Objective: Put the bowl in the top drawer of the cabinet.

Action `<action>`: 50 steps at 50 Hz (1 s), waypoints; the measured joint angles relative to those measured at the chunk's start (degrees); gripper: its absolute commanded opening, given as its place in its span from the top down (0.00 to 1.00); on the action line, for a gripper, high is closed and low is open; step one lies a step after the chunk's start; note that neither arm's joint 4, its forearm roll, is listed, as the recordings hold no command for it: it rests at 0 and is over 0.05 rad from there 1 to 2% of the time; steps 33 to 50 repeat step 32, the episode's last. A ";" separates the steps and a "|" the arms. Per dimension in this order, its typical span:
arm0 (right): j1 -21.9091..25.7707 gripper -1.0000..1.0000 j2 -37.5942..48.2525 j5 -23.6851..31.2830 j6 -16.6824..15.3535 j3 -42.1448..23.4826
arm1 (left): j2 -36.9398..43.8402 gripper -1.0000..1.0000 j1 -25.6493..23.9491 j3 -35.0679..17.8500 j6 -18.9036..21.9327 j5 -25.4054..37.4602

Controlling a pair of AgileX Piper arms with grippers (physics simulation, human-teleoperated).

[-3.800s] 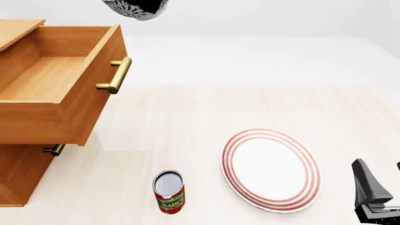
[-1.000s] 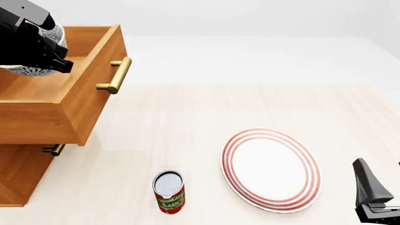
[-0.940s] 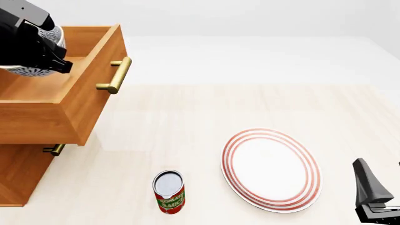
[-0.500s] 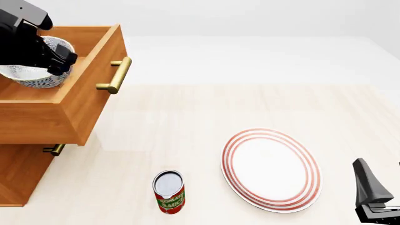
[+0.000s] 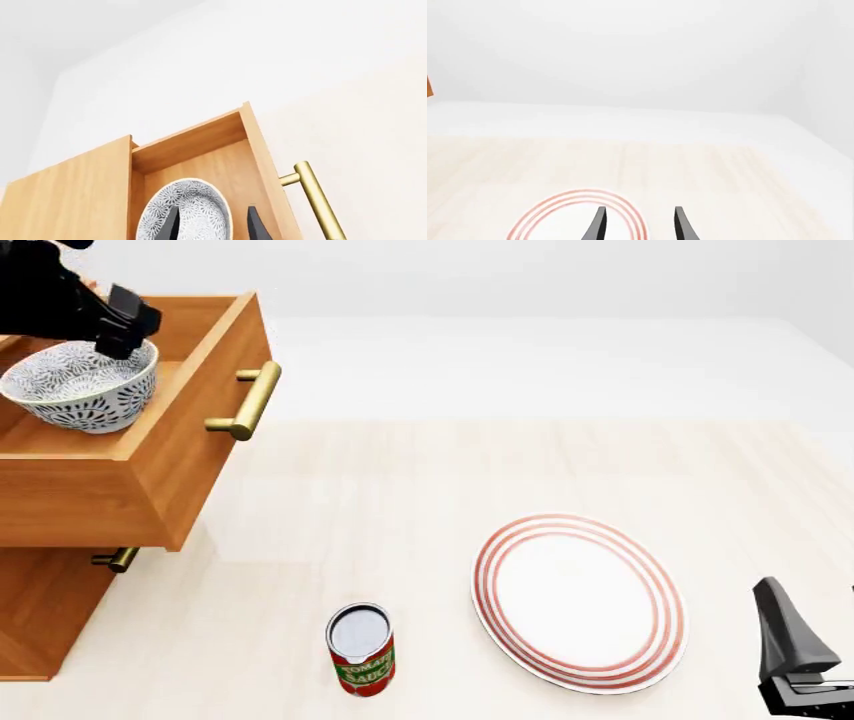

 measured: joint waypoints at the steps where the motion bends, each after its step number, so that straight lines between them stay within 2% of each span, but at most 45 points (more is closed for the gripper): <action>1: 0.00 0.00 0.00 0.00 0.00 0.00 | -0.15 0.00 -0.45 -0.86 -0.50 0.51; 9: 0.00 0.00 0.00 0.01 -0.02 0.00 | -1.01 0.00 -4.15 -10.34 -3.25 5.66; 19: 0.02 0.00 0.00 0.05 0.05 0.00 | -0.27 0.00 -6.70 -26.32 -2.88 13.23; 22: 0.03 0.00 0.00 0.04 0.05 0.00 | 0.84 0.00 -7.28 -33.38 -2.32 16.49; 27: 0.05 0.00 0.00 0.05 0.07 0.00 | 4.16 0.00 -7.62 -48.73 -1.19 22.81; 32: 0.07 0.00 0.00 0.07 0.12 0.00 | 6.91 0.00 -6.46 -62.16 0.18 26.45; 50: 0.07 0.00 0.00 0.07 0.12 0.00 | 6.91 0.00 -6.46 -62.16 0.18 26.45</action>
